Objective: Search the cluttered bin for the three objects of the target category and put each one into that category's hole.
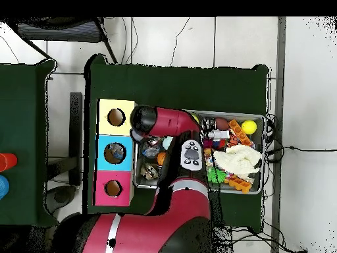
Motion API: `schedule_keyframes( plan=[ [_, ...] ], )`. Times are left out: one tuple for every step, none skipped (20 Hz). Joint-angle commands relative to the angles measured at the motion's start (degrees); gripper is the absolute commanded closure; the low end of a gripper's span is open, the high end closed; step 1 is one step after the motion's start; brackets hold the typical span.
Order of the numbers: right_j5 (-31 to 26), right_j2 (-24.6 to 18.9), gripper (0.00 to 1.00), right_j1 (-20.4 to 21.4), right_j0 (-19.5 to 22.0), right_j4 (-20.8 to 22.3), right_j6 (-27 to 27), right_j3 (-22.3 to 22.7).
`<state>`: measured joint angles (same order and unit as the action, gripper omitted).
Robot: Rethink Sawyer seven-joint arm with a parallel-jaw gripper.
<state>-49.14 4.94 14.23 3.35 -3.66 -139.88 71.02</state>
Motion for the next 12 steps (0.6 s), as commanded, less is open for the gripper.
schedule_keyframes(
  plan=[
    [-6.28,0.21,0.00,-4.13,-0.72,0.99,-5.82,1.31],
    [-8.13,0.60,0.00,-4.40,-1.15,1.17,-5.94,0.76],
    [-8.97,0.84,0.00,-4.51,-1.31,1.23,-6.01,0.49],
    [-11.35,1.24,0.00,-5.04,-1.43,1.50,-5.86,-0.33],
    [-12.31,1.38,0.00,-5.28,-1.45,1.53,-5.79,-0.69],
    [-13.41,1.62,0.00,-5.56,-1.53,1.70,-5.64,-1.07],
    [-13.98,1.83,0.00,-5.67,-1.63,1.74,-5.67,-1.31],
    [-15.60,2.36,0.00,-6.08,-1.63,2.01,-5.63,-2.72],
    [-16.00,2.60,0.00,-6.18,-1.72,2.13,-5.65,-3.10],
    [-17.43,2.97,0.00,-6.86,-1.68,2.27,-5.65,-4.68],
    [-18.16,3.08,0.00,-7.23,-1.64,2.28,-5.51,-5.33],
    [-20.28,3.08,0.00,-7.90,-1.60,2.40,-5.14,-6.80]
  ],
)
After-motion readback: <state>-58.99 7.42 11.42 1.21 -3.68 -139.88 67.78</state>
